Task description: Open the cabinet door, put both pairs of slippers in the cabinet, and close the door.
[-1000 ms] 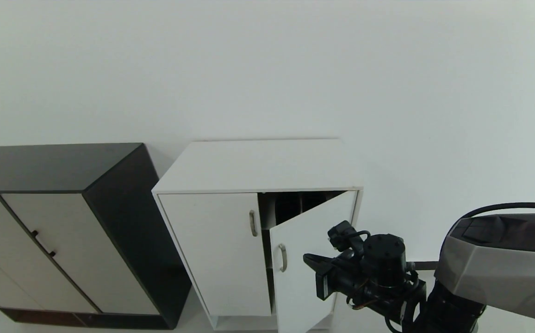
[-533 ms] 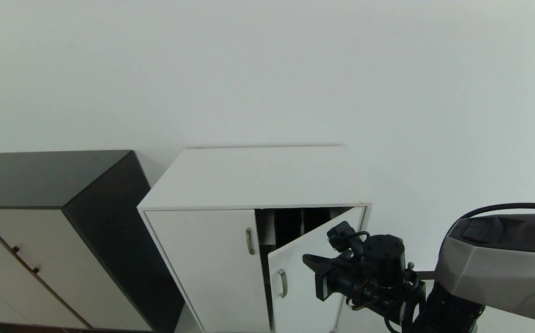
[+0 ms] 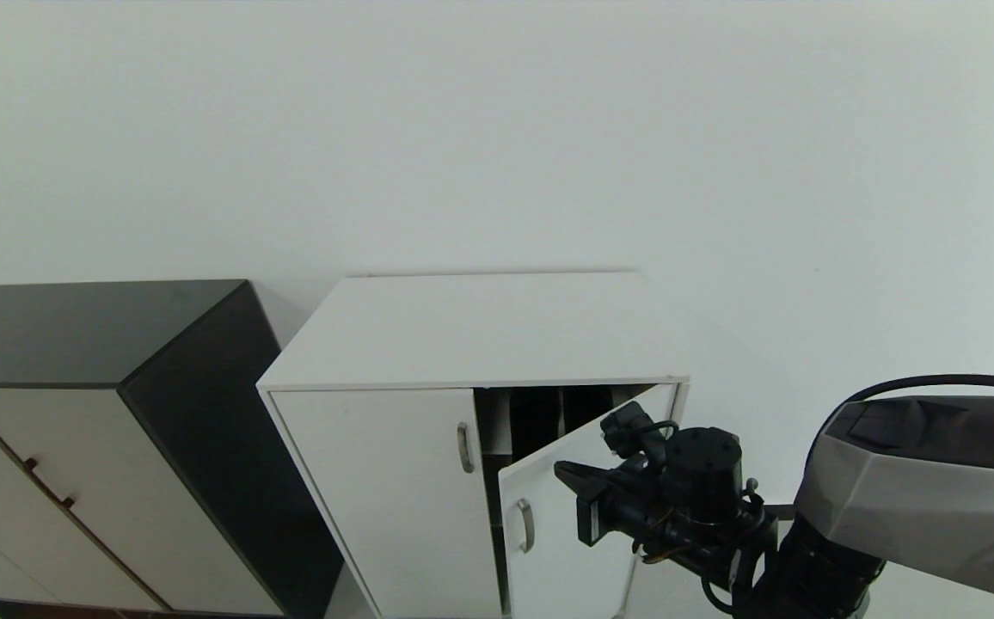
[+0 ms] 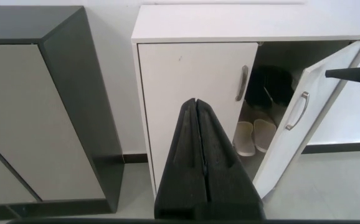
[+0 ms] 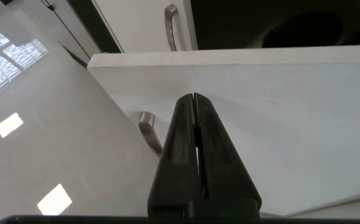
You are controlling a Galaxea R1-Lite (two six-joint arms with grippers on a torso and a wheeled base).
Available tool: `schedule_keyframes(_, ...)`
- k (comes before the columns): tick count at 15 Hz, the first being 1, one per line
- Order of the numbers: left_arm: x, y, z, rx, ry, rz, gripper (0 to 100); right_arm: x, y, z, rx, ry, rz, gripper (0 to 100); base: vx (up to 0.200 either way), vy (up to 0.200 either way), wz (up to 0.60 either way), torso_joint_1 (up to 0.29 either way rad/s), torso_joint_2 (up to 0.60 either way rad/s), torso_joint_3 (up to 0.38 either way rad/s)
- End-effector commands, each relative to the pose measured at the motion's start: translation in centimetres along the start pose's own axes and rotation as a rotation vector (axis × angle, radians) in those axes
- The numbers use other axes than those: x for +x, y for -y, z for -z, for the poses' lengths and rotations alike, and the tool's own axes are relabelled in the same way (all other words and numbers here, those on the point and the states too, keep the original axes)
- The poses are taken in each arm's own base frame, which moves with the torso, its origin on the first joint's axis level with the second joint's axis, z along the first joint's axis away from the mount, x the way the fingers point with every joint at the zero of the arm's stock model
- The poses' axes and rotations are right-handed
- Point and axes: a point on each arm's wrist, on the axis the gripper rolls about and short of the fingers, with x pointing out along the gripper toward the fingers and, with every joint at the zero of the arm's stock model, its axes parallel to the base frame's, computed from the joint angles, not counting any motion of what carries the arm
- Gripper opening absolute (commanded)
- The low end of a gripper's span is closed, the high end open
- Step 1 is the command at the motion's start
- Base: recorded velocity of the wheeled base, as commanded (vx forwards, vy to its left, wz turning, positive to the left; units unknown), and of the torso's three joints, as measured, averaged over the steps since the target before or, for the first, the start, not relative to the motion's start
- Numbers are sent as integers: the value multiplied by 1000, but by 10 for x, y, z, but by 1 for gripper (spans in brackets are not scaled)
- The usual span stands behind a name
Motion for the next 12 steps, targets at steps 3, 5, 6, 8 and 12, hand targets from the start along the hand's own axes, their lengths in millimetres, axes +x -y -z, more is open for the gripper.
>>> schedule_keyframes(3,0,0,0,0,1,-1,0,13,11,3,4,13,23,0,0,0,0,0,0,0)
schedule_keyframes(5,0,0,0,0,1,-1,0,21,16,5,5,19,30,0,0,0,0,0,0,0)
schedule_keyframes(6,0,0,0,0,-1,-1,0,23,19,4,6,22,37,0,0,0,0,0,0,0)
schedule_keyframes(8,0,0,0,0,1,-1,0,28,24,0,8,25,50,0,0,0,0,0,0,0)
schedule_keyframes(12,0,0,0,0,-1,-1,0,36,35,1,11,43,70,0,0,0,0,0,0,0)
